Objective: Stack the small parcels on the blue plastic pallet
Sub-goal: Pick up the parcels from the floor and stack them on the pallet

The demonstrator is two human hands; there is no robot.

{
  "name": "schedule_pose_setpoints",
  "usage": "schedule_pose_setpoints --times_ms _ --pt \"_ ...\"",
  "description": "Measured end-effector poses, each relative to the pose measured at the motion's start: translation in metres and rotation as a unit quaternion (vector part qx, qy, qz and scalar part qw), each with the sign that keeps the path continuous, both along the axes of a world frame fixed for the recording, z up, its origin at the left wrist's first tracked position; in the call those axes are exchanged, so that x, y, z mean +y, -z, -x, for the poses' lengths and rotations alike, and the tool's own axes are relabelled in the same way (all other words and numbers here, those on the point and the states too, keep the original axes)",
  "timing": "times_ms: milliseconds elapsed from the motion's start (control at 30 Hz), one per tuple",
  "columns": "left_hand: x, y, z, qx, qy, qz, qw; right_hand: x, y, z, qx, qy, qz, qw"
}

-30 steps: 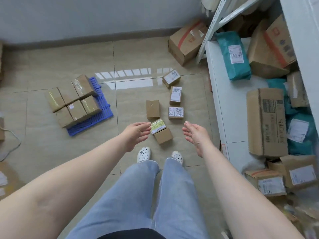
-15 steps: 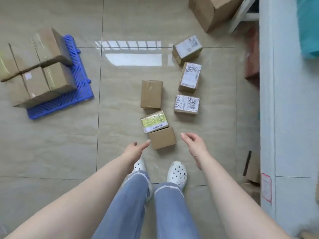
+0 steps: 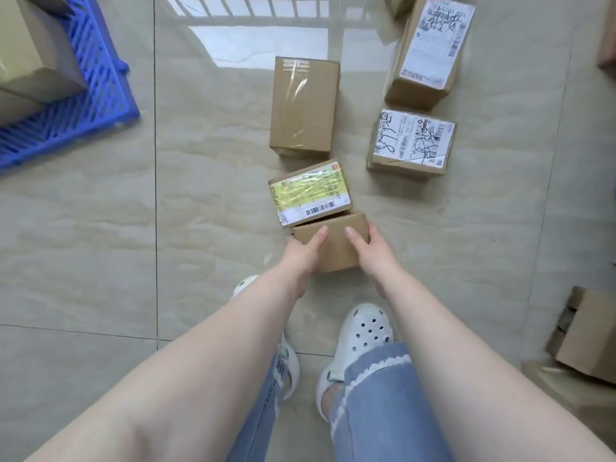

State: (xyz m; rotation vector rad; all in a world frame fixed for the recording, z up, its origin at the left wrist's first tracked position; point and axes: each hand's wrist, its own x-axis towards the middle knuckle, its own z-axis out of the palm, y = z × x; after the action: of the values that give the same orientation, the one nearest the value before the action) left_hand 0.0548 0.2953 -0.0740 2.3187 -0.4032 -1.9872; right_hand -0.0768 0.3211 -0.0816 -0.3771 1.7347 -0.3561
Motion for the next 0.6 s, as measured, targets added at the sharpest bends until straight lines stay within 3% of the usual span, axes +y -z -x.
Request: schedule_pose_setpoints --times_ms 200,333,500,600 --pt "0.022 -0.071 -0.004 -0.043 0.033 -0.011 0.998 0.021 -0.069 0.003 0.057 0.025 -0.025 0.998" --pt "0.017 -0.148 -0.007 -0.028 -0.019 0.000 0.999 0.014 -0.152 -0.002 0.064 0.049 -0.001 0.997" --pt "-0.002 -0.230 -0.011 0.000 -0.117 0.080 0.990 -0.016 -0.249 -0.032 0.033 0.280 0.022 0.959" --pt "-0.019 -0.278 -0.008 -0.004 -0.197 0.104 0.975 -0.043 -0.297 -0.066 -0.100 0.361 0.018 0.927"
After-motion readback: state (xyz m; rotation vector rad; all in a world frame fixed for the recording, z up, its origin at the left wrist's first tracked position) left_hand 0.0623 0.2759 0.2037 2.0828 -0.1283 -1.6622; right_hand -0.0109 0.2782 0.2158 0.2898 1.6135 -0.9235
